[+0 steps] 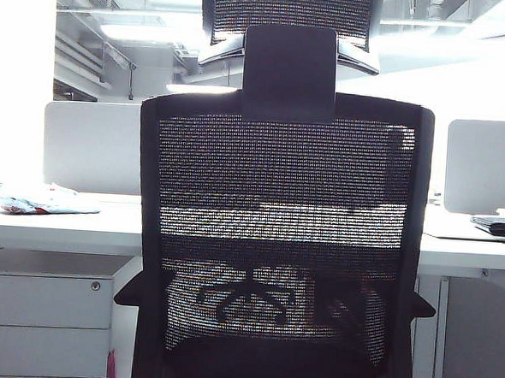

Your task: Push the black chair under the table.

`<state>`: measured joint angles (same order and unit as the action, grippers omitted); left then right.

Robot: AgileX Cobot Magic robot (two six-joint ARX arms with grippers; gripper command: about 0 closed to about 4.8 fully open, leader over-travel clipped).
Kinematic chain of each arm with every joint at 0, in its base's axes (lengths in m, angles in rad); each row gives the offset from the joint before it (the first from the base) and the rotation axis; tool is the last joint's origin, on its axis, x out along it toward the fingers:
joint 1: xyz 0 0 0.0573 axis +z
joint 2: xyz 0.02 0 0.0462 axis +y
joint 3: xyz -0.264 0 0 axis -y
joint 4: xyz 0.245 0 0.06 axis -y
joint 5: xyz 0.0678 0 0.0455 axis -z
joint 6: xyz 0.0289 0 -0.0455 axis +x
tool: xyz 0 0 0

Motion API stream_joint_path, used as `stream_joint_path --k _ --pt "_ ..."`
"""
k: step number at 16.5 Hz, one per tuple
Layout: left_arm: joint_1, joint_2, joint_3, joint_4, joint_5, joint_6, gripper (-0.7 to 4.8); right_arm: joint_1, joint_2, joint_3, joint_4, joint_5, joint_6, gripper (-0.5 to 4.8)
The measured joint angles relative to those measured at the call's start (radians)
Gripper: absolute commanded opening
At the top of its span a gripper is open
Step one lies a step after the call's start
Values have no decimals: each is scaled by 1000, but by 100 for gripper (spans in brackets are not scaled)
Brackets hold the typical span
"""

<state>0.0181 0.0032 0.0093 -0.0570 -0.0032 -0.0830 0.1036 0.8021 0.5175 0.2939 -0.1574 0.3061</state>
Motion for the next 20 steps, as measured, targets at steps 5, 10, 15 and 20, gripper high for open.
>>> stream_joint_path --k 5,10,15,20 --pt "0 0 0 0 3 2 -4 0 0 0 0 0 0 -5" --pt "0 0 0 0 3 16 -4 0 0 0 0 0 0 -5" --pt "0 0 0 0 3 23 -4 0 0 0 0 0 0 -5" --pt "0 0 0 0 3 23 -4 0 0 0 0 0 0 -5"
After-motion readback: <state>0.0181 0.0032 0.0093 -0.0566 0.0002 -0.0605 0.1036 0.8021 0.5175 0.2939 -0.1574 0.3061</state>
